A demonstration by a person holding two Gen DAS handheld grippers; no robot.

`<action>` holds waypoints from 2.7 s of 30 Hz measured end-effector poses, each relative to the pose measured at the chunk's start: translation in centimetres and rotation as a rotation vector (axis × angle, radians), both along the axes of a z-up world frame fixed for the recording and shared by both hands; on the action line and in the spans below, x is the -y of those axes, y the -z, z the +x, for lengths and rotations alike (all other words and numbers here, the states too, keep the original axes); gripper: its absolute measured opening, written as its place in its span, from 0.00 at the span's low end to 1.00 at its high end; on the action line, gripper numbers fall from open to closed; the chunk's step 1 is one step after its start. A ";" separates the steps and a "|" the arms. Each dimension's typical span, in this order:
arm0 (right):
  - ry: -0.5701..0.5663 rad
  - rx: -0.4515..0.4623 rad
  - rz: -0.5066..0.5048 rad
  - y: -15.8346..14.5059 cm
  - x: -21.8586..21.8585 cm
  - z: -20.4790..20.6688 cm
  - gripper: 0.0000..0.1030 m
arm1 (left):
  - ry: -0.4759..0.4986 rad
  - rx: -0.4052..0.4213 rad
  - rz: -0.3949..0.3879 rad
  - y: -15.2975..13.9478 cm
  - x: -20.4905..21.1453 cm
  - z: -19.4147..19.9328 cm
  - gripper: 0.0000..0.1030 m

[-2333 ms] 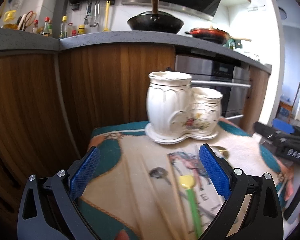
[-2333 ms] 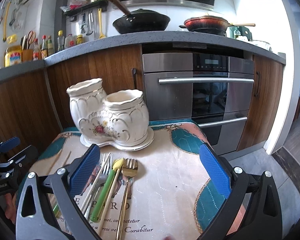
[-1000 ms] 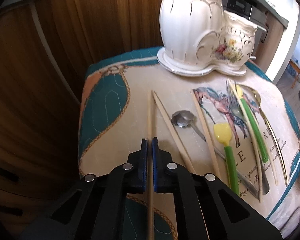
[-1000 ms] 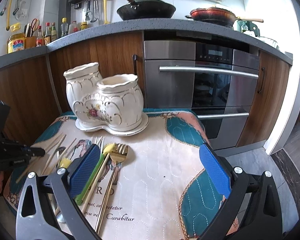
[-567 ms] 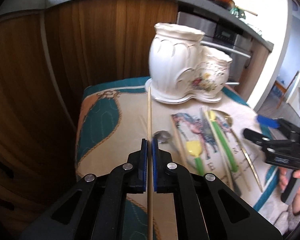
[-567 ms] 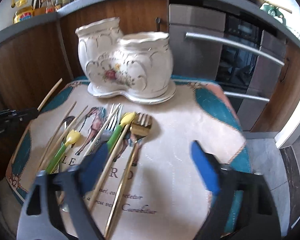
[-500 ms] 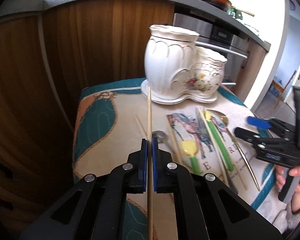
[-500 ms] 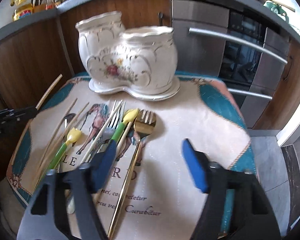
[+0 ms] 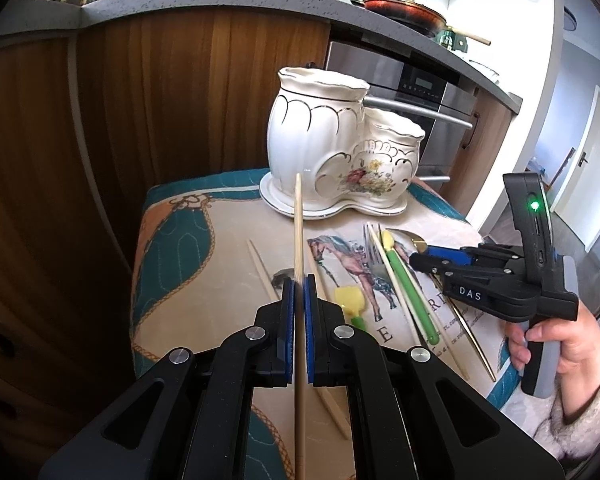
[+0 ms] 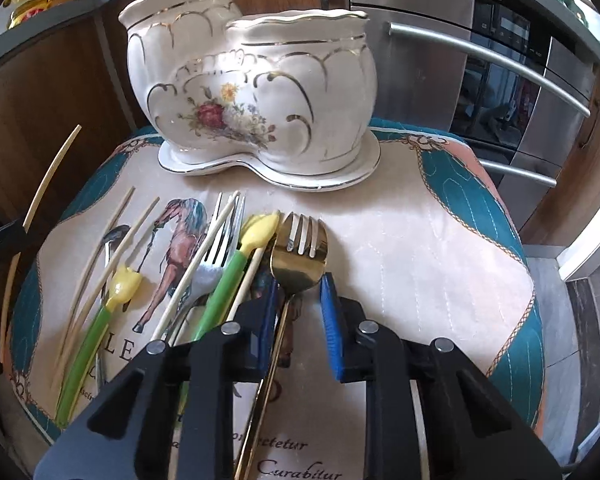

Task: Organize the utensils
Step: 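Grasp the gold fork with the right gripper while the left lifts the chopstick, then carry both utensils up and lower the chopstick into the larger white pot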

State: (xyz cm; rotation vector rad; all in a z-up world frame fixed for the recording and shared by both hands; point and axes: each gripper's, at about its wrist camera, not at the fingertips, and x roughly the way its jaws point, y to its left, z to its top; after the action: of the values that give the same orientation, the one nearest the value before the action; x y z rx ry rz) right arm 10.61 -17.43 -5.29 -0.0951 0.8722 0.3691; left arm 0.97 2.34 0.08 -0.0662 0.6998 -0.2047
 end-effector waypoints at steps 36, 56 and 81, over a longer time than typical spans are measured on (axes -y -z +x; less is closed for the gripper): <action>0.015 0.626 0.340 -15.2 4.9 -6.0 0.05 | 0.006 0.427 -0.121 -10.6 0.7 2.8 0.05; 0.092 0.700 0.444 -16.3 3.5 4.6 0.05 | -0.130 0.495 -0.035 -12.7 3.7 16.8 0.05; 0.047 0.410 0.385 -11.4 2.9 8.2 0.05 | -0.087 0.299 0.061 -7.3 3.5 15.3 0.27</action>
State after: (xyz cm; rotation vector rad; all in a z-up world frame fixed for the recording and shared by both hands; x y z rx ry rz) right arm 18.81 -20.38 6.10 0.2006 0.3882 0.4479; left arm 16.23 -1.18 7.34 -0.0067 0.4034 -0.1064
